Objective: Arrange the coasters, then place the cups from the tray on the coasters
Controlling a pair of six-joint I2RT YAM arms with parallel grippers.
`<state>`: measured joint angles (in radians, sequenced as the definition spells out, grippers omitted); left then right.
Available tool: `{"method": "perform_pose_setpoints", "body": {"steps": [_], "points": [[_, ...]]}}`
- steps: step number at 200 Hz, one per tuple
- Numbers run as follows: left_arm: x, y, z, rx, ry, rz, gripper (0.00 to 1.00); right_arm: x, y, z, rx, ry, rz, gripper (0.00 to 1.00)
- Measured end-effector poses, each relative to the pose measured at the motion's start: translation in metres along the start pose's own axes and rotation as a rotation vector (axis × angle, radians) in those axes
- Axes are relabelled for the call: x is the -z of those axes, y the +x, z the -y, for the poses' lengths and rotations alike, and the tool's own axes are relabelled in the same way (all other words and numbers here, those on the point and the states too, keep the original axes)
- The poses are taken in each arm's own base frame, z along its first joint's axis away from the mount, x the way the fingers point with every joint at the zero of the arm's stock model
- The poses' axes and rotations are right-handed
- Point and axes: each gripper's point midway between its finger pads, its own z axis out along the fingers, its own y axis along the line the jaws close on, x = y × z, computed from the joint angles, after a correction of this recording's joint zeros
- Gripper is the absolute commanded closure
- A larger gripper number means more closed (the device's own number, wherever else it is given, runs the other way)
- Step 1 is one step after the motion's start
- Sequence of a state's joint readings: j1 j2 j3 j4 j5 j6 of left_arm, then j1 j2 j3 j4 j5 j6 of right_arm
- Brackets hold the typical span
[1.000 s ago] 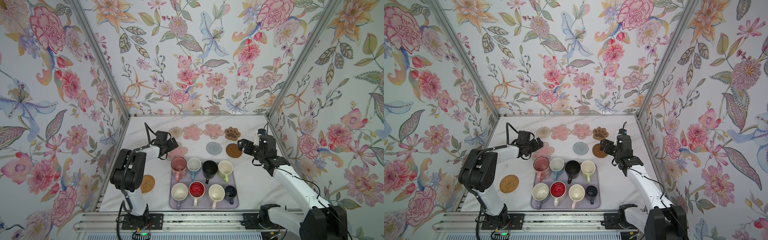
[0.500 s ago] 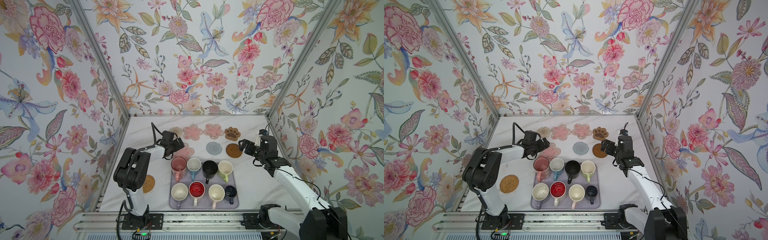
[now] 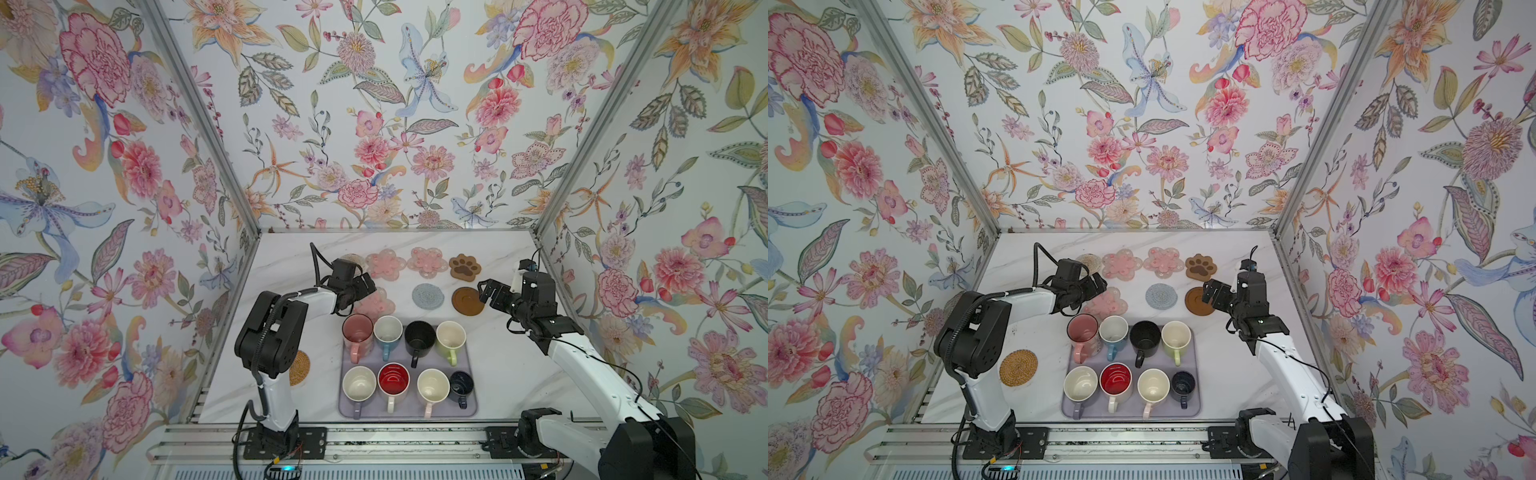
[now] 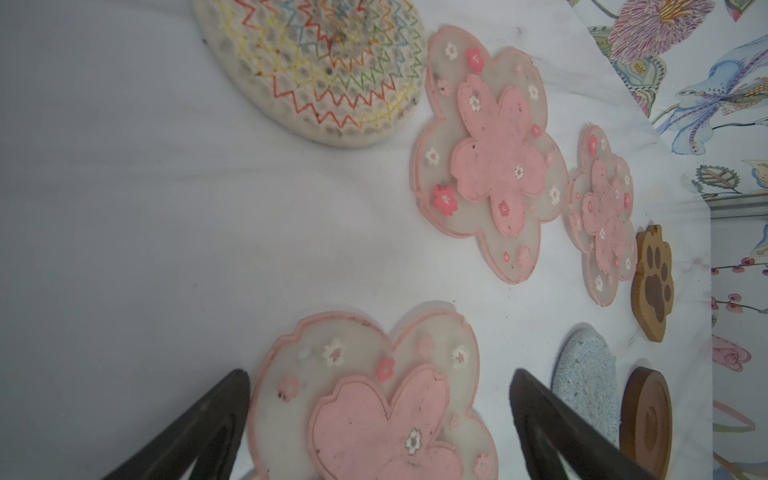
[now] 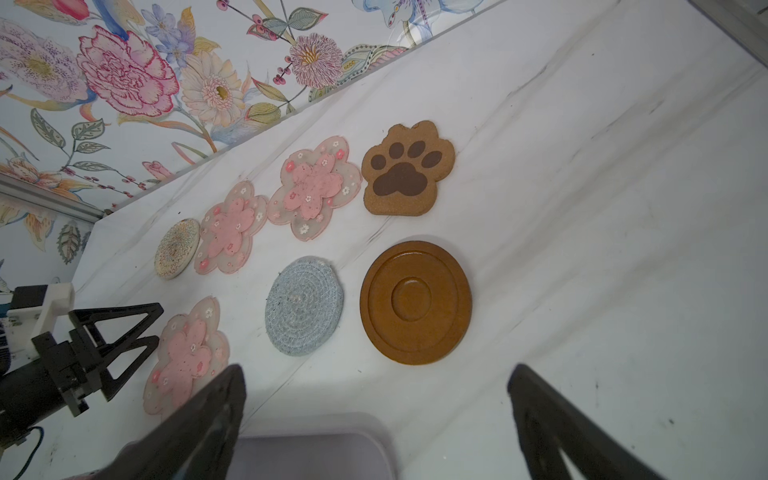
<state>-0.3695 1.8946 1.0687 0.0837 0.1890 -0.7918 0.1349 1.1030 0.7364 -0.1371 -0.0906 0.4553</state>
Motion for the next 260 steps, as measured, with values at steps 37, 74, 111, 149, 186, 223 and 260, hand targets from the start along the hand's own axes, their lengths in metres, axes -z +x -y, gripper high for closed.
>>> {"method": "perform_pose_setpoints", "body": {"steps": [37,74,111,149,186,223,260], "points": [[-0.003,0.0,0.014,-0.009,0.029,-0.008,0.01,0.0,0.0,0.0,0.0,-0.003,-0.001,0.01],[0.0,-0.011,0.031,-0.019,0.063,0.014,0.01,0.0,0.0,-0.001,0.0,-0.006,-0.003,0.01],[0.001,-0.017,0.04,-0.028,0.069,0.022,0.01,0.0,0.0,0.001,-0.003,-0.002,-0.001,0.01],[0.002,-0.012,0.025,-0.06,-0.002,0.006,0.01,0.001,-0.001,0.003,-0.007,0.003,0.004,0.01],[0.017,-0.009,0.012,-0.073,-0.039,0.01,0.01,0.0,0.003,0.006,-0.005,0.006,-0.006,0.01],[0.02,0.001,-0.001,-0.072,-0.068,-0.002,0.01,0.0,0.004,0.007,-0.005,0.009,-0.007,0.01],[0.019,0.011,-0.012,-0.069,-0.088,-0.025,0.01,0.0,0.004,0.007,-0.005,0.008,-0.007,0.01]]}}
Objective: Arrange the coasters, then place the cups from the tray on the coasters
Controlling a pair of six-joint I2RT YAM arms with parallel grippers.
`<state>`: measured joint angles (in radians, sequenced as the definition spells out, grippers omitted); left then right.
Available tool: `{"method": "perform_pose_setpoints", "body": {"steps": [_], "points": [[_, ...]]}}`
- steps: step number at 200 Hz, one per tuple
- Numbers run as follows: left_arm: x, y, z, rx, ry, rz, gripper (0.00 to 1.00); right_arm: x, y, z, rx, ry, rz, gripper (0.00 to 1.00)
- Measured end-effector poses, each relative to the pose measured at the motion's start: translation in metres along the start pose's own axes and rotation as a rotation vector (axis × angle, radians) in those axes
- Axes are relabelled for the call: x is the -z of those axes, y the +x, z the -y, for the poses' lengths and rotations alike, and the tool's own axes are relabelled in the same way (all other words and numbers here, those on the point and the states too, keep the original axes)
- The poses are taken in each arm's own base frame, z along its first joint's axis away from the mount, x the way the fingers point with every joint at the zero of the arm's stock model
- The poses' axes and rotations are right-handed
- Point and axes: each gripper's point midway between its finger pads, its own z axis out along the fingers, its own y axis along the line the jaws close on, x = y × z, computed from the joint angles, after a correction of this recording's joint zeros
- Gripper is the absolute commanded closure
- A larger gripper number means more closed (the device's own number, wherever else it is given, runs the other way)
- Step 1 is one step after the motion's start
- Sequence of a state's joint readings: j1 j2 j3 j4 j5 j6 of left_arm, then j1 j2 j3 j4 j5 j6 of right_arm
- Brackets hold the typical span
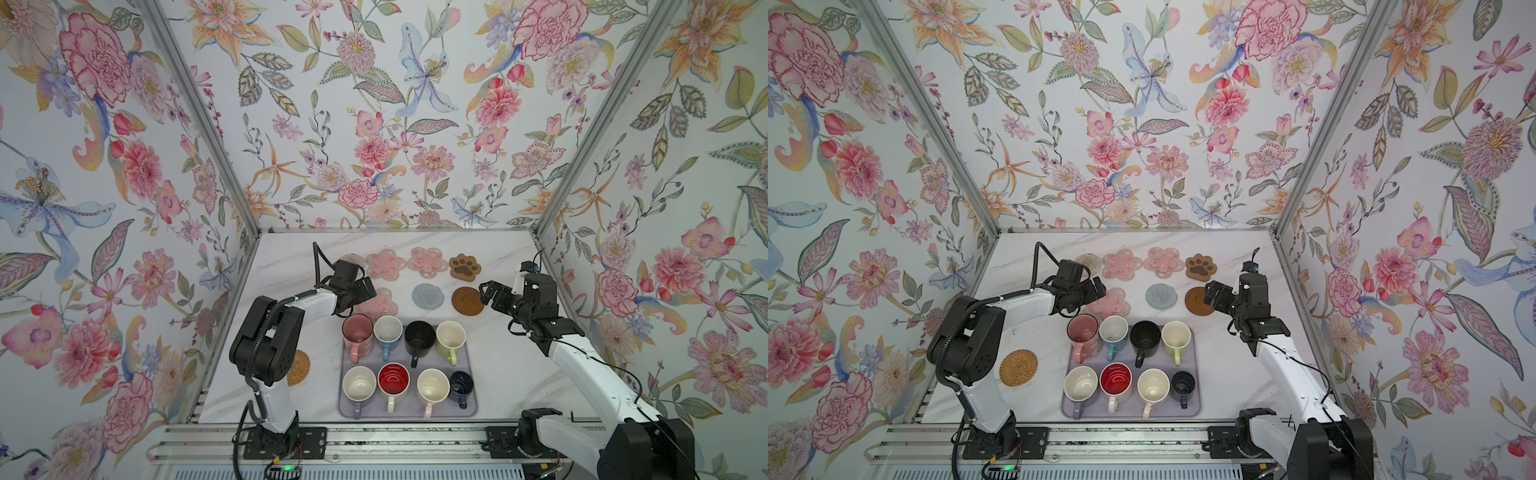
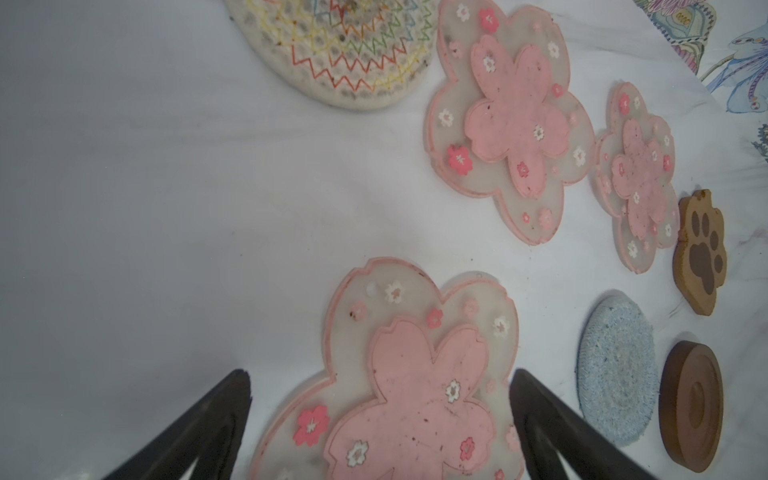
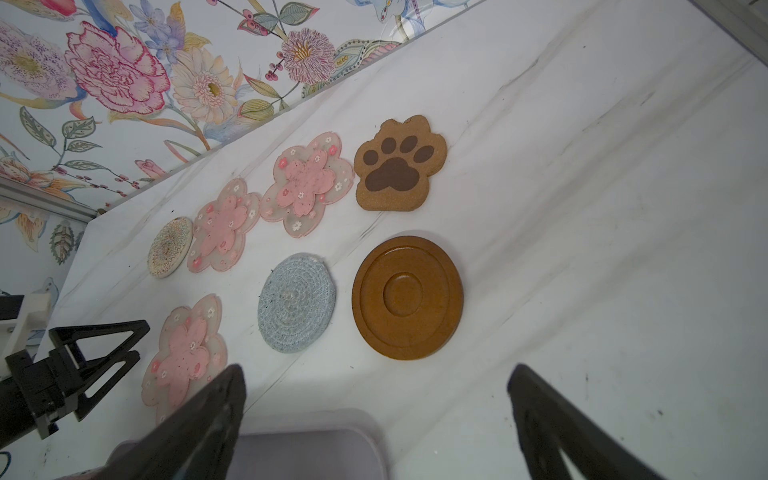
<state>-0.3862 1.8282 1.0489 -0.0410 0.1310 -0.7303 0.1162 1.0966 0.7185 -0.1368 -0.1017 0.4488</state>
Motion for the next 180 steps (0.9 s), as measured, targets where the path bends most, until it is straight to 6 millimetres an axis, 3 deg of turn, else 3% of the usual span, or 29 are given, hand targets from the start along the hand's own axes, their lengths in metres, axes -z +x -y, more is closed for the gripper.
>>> {"method": "perform_pose_setpoints", "body": {"steps": [67,122,180], "points": [[-0.003,0.008,0.001,0.026,0.029,-0.015,0.01,0.0,0.0,0.0,0.0,0.0,0.0,0.01],[-0.003,0.008,0.017,0.05,0.092,-0.014,0.01,0.0,0.0,0.0,0.0,0.001,-0.001,0.01],[-0.017,0.008,0.037,0.06,0.139,-0.015,0.01,0.0,-0.001,0.002,-0.003,0.005,0.001,0.01]]}}
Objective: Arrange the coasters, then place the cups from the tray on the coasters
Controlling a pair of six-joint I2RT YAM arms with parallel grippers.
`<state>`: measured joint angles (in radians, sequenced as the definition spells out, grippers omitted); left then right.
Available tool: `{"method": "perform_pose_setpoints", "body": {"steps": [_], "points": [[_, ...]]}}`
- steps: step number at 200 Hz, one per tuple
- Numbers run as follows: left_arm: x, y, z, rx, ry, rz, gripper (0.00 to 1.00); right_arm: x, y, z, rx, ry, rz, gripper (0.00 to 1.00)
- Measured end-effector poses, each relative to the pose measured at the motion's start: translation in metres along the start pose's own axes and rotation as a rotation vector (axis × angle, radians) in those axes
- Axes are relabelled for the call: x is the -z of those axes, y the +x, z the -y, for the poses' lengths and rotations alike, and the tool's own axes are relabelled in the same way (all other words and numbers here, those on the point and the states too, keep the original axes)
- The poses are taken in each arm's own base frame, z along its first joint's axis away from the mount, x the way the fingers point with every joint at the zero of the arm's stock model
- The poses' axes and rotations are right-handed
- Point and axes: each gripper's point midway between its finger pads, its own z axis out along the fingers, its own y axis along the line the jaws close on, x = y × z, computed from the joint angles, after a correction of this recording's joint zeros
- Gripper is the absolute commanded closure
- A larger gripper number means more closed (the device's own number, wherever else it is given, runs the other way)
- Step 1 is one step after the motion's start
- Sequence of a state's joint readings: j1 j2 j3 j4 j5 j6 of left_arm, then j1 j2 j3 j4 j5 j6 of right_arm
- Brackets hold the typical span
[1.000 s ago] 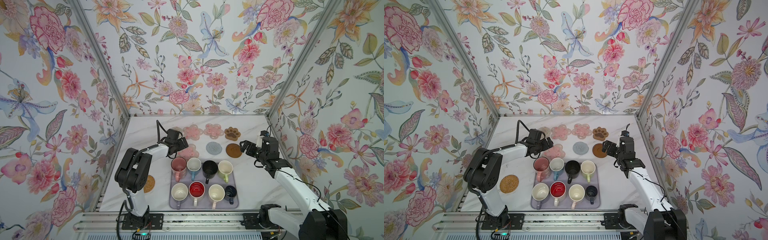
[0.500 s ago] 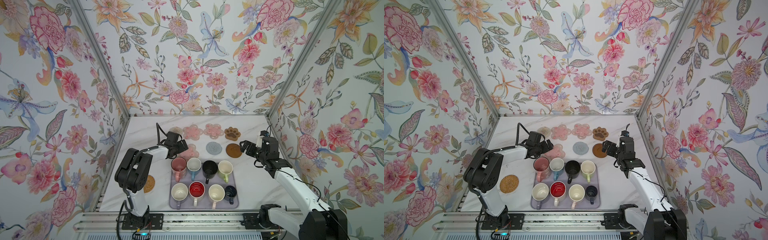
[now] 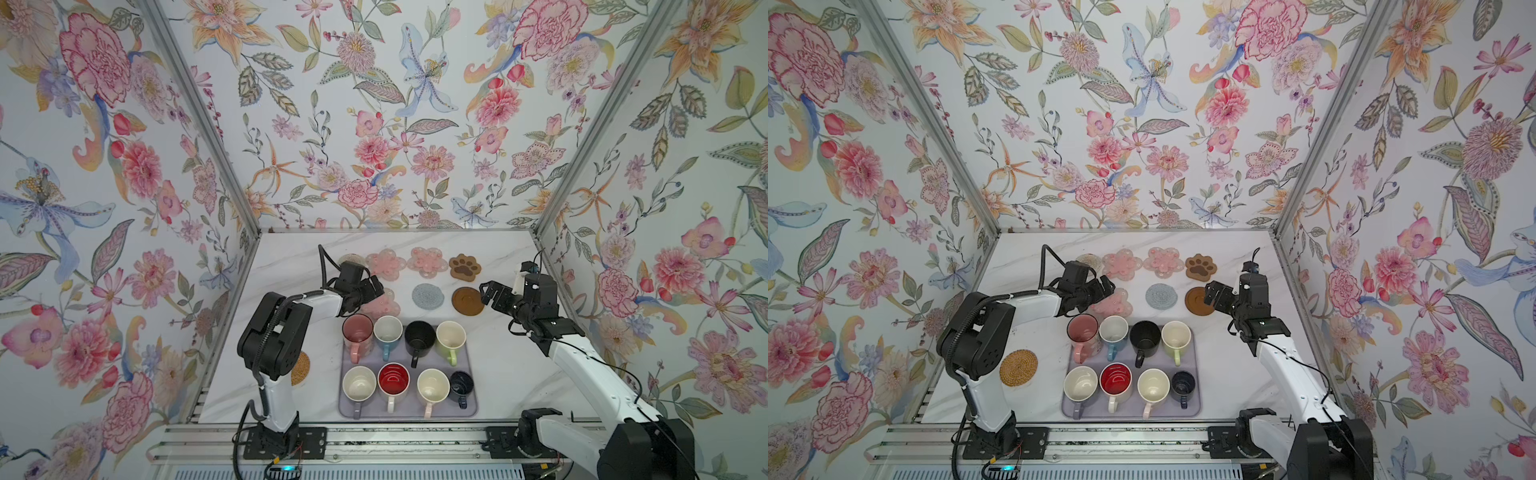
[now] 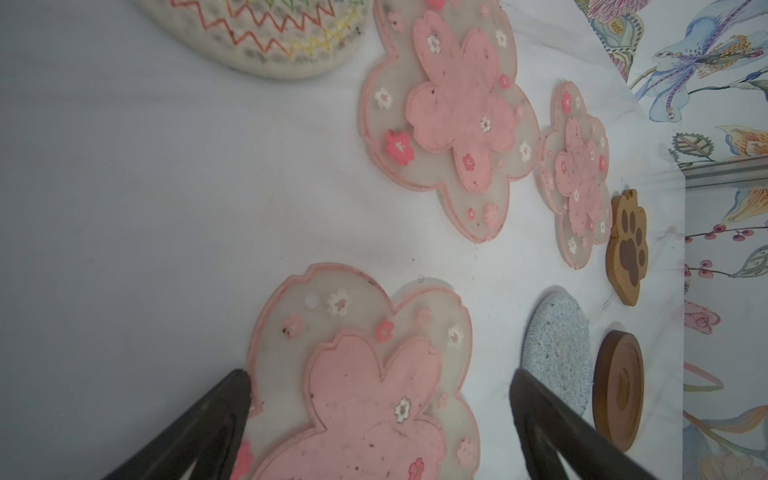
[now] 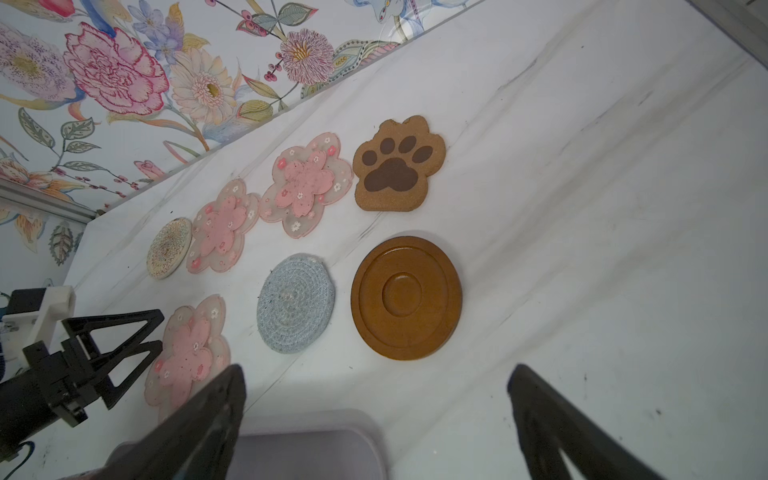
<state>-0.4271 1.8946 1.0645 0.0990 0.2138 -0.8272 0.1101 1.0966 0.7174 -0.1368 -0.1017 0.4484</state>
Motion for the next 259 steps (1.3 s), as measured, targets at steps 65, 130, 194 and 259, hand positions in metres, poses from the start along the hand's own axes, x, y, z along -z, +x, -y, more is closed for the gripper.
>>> {"method": "perform_pose_setpoints", "body": {"steps": [65,130,194,259], "points": [[-0.008,0.0,0.017,0.001,0.033,-0.013,0.01,-0.001,0.004,0.005,-0.006,0.007,-0.008,0.01],[-0.007,-0.009,0.032,-0.012,0.051,0.001,0.01,-0.001,0.003,0.005,-0.01,0.001,-0.009,0.01],[0.025,-0.039,0.042,-0.101,-0.014,0.076,0.01,-0.001,0.002,0.008,-0.017,0.004,-0.006,0.01],[0.083,-0.047,0.035,-0.156,-0.064,0.131,0.01,0.0,0.004,0.013,-0.008,0.023,-0.026,0.01]]}}
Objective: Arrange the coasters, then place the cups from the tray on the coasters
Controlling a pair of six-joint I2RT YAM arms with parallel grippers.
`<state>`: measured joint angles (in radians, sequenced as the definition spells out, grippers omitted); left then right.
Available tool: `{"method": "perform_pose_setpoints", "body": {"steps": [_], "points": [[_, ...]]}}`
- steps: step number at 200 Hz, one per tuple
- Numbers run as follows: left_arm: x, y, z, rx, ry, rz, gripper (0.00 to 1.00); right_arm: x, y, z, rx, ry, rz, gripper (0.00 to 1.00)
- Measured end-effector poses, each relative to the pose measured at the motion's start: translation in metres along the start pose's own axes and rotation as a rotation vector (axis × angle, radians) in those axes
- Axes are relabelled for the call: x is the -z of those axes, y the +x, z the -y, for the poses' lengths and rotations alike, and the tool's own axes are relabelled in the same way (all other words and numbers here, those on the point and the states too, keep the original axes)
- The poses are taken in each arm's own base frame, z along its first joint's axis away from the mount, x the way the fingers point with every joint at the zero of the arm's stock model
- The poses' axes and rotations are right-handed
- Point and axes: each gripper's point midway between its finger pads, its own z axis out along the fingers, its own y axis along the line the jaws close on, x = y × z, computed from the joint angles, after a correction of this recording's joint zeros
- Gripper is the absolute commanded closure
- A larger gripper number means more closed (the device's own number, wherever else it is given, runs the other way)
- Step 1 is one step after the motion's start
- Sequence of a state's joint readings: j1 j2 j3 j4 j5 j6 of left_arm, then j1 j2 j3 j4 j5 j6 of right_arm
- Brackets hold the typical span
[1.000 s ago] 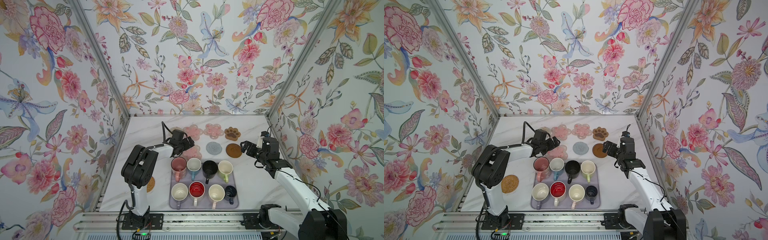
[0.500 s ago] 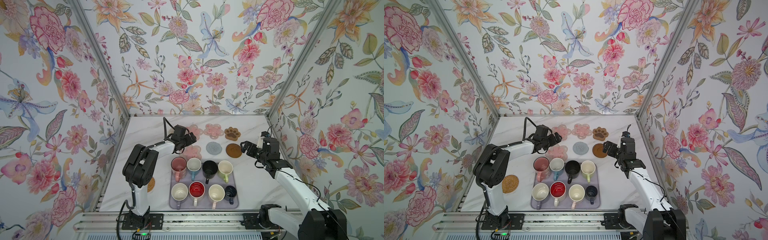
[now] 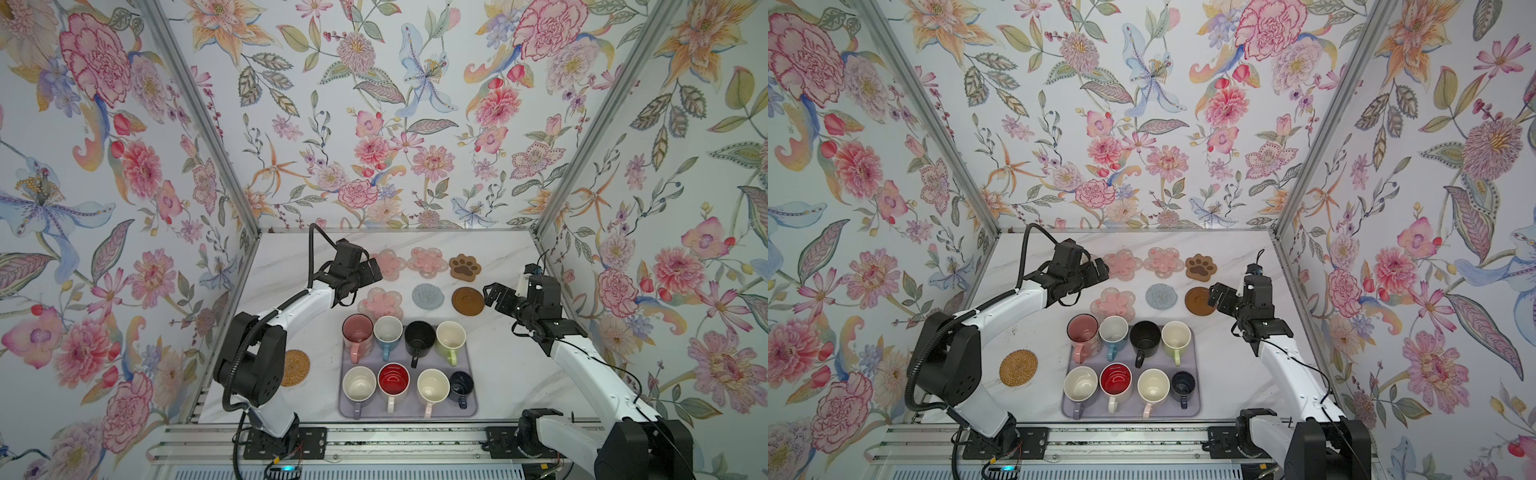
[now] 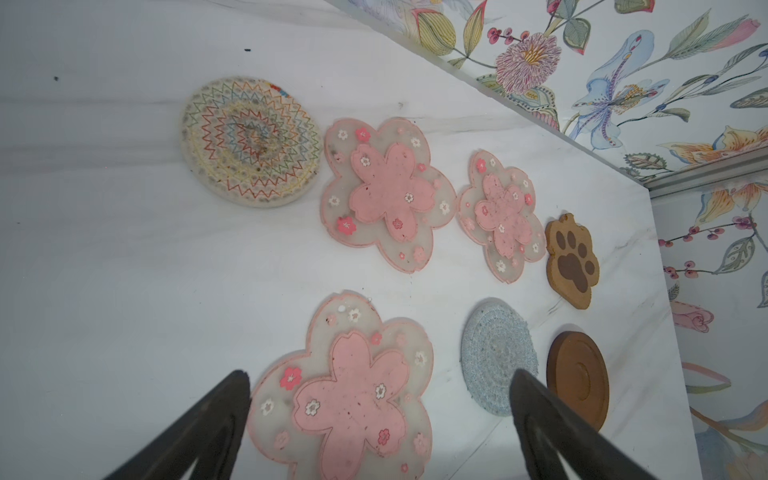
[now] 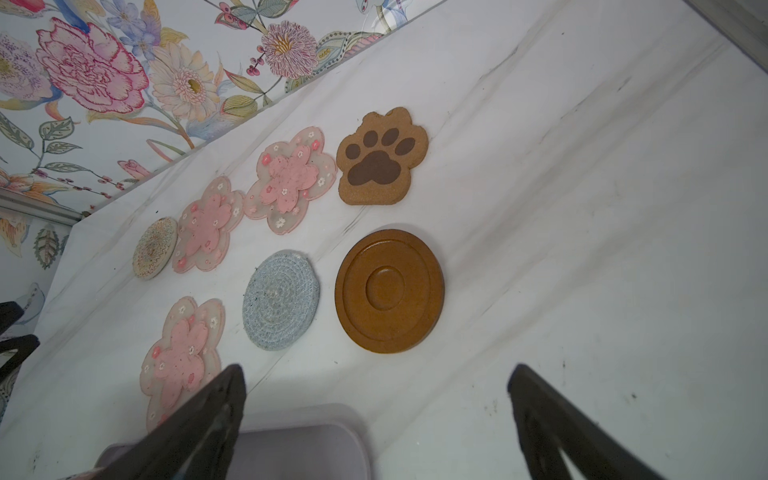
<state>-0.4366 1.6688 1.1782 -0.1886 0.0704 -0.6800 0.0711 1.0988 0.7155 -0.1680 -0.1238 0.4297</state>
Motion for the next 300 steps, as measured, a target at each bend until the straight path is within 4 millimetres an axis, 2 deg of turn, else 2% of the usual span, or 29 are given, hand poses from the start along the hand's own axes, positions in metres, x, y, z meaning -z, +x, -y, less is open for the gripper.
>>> {"method": "perform_pose_setpoints", "body": {"steps": [35,51,97,125,174,300], "points": [[-0.004,0.029,-0.023,-0.003,-0.064,-0.082,0.01,-0.004,-0.013,-0.006,0.007,0.001,-0.005,0.01],[-0.01,0.036,-0.028,-0.002,-0.078,-0.107,0.01,-0.01,-0.017,-0.008,0.01,0.001,-0.014,0.01],[-0.045,0.067,-0.043,0.013,-0.107,-0.222,0.01,-0.032,-0.018,-0.007,0.018,0.009,-0.067,0.01],[-0.064,0.077,-0.042,0.017,-0.104,-0.268,0.01,-0.04,-0.017,-0.006,0.022,0.016,-0.085,0.01],[-0.072,0.069,-0.026,0.03,-0.045,-0.267,0.01,-0.041,-0.017,-0.006,0.029,0.017,-0.088,0.01],[-0.091,0.06,0.003,0.098,0.09,-0.264,0.01,-0.041,-0.018,-0.006,0.037,0.016,-0.084,0.01]]}}
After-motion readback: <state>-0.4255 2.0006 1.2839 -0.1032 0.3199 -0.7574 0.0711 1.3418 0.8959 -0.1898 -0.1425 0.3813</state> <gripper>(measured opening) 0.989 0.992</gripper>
